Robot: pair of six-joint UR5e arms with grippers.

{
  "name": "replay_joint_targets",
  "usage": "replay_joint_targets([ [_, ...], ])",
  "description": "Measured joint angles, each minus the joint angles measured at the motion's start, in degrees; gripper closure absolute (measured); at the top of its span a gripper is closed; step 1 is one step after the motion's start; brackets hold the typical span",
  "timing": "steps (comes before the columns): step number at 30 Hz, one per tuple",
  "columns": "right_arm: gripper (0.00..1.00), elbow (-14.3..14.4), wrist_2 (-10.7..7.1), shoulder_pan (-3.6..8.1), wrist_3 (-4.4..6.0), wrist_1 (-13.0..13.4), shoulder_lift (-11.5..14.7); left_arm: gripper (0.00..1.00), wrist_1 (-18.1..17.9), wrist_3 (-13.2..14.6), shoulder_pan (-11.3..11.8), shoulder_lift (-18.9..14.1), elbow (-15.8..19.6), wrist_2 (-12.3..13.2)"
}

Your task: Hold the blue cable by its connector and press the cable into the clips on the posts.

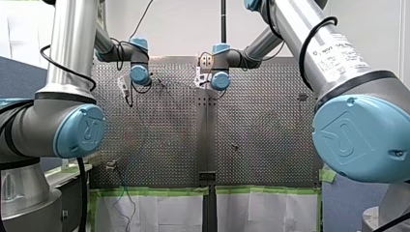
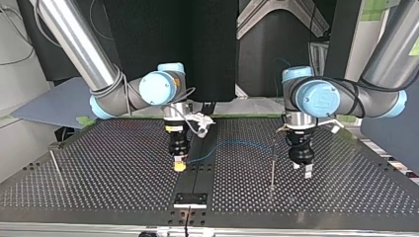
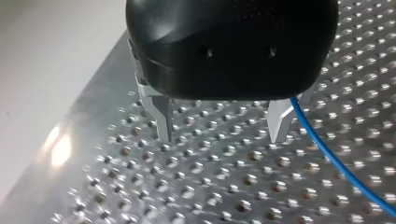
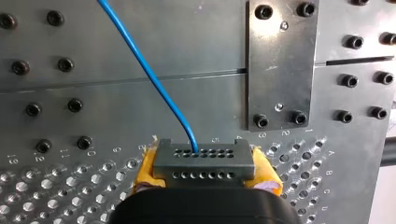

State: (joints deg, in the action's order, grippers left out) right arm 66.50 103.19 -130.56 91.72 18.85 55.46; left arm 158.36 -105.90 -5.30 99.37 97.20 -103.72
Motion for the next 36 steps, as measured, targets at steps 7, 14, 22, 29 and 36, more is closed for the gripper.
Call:
replay_joint_targets([
  [7,1.00,0.0,0.00,-0.26,-0.01,-0.5,0.1,0.00,3.2,-0.7,-1.2,0.0,1.5,-2.4],
  [14,1.00,0.0,0.00,-0.34,0.05,-0.6,0.2,0.00,5.7,-0.5,-2.5,-0.4,4.1,-2.8],
  [22,1.00,0.0,0.00,-0.39,0.02,-0.5,0.3,0.00,3.9,-0.4,-3.7,-2.9,7.9,-2.9],
  [29,1.00,0.0,0.00,-0.56,0.13,-0.6,0.3,0.00,1.4,-0.8,-4.8,-5.6,11.3,-1.0],
  [36,1.00,0.0,0.00,-0.67,0.34,-0.6,0.3,0.00,0.5,-0.6,-6.7,-6.7,13.4,0.2],
])
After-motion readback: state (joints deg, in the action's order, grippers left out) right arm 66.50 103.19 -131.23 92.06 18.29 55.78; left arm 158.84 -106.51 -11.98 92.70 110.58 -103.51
